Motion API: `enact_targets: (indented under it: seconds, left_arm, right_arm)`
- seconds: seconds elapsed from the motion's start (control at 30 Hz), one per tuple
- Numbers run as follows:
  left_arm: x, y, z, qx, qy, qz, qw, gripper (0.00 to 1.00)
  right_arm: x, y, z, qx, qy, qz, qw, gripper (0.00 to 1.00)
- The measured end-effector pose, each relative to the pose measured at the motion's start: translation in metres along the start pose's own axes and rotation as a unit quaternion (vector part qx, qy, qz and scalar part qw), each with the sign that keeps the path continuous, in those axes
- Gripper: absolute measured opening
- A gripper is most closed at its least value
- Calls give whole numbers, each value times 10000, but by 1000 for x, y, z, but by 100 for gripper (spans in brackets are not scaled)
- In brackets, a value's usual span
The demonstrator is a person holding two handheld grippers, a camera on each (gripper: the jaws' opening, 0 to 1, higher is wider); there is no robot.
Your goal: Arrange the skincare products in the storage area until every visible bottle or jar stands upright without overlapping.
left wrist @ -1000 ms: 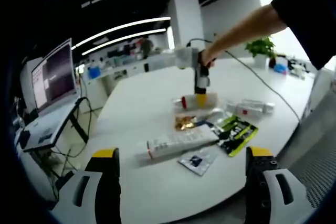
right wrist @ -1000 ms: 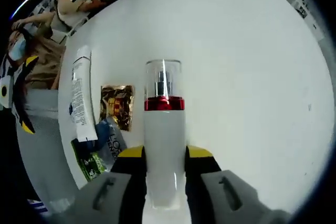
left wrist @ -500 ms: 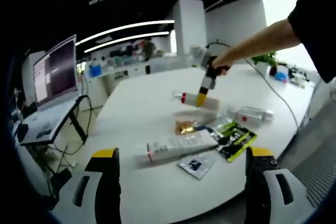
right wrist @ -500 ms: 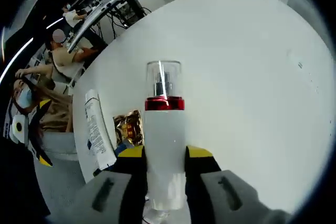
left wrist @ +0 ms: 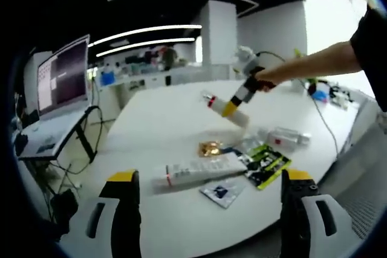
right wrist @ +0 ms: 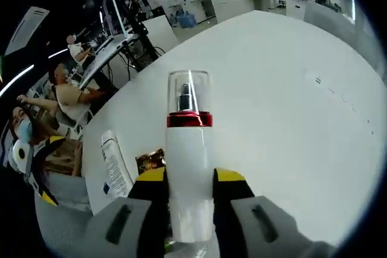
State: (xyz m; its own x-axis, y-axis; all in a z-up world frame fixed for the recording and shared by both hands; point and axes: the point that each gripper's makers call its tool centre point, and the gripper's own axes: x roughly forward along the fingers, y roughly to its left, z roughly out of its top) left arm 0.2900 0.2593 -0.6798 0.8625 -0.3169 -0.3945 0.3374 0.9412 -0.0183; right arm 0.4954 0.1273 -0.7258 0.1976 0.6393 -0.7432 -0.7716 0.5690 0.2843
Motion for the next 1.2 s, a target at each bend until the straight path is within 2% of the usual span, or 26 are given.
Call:
enact_targets:
  seconds: [0.2,0.3,0.4,0.47,0.6,0.8,0.97,1.03,1.1,1.2]
  left_arm:
    - [3,0,0,-9,131,-195,9997,90]
    - [5,-2,6,-300,112,-355,9989,89]
    - [7,-1,12,-217,92,-425,9988,91]
    - [9,-1,19,-146,23,-493,9987,88]
    - [14,-10,36,-460,-180,-913,9946,84]
    - [25,-17,41,-306,-107,-1182,9925,74]
    - [32,-33,50,-412,-161,-1549,9869,72]
    - [34,-46,56,-521,-224,-1885,9804,70]
    - [36,-52,59,-552,-243,-2050,9769,70]
    - [43,-56,62,-585,-234,-2159,9744,69]
  right_arm:
    - [-10,15,-2,-62,-239,-22,9997,26]
    - [-16,21,-4,-157,-360,-88,9992,26]
    - [-20,27,-7,-127,-462,-57,9988,26]
    - [-23,30,-9,-107,-532,-74,9985,26]
    - [-32,40,-13,-93,-704,-35,9975,26]
    - [-45,54,-25,-89,-834,75,9965,26]
    - [-52,48,-30,-69,-903,122,9958,26]
    - [-55,51,-31,-77,-940,151,9954,26]
    - [-56,53,-32,-22,-1016,176,9947,26]
    - [-58,58,-34,-2,-1076,240,9939,26]
